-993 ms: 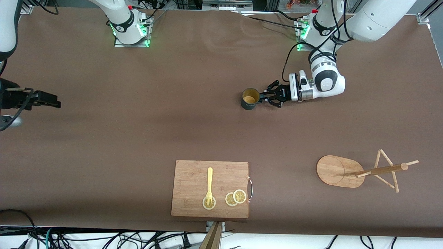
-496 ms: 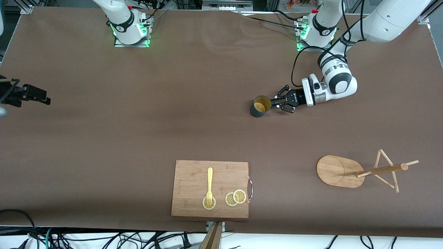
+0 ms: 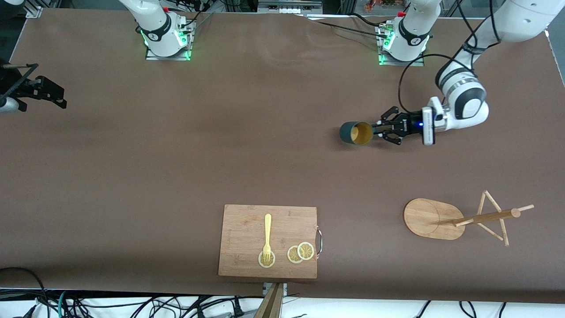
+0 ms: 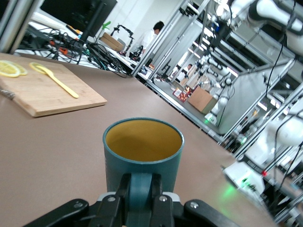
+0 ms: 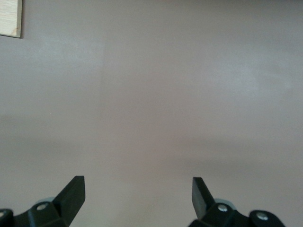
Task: Pass cup and hang on rack
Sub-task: 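Lift the mug with the left gripper and carry it to the wooden rack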
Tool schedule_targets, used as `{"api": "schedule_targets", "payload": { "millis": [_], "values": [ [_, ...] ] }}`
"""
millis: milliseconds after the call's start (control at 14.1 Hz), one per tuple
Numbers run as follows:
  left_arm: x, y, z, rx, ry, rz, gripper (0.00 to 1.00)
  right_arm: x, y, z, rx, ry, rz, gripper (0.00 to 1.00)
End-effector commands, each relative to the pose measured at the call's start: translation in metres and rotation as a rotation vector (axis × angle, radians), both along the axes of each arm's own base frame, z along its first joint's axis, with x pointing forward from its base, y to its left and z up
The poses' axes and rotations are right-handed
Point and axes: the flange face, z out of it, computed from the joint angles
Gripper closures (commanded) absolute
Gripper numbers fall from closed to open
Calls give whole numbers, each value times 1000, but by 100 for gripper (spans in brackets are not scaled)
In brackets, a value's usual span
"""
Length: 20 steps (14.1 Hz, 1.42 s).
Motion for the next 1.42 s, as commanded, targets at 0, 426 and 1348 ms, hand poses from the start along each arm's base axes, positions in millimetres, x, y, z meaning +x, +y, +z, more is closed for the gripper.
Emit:
{"api": "schedule_targets", "payload": {
  "millis": [0, 426, 1348],
  "values": [
    [3, 40, 24, -55, 94, 9, 100, -2, -19, 7, 61, 27, -48, 0],
    [28, 135, 72, -145, 275, 49, 100, 3, -18, 9, 51, 25, -38, 0],
    [94, 251, 70, -373, 825, 168, 100, 2, -12, 11, 19, 41, -19, 0]
  ]
}}
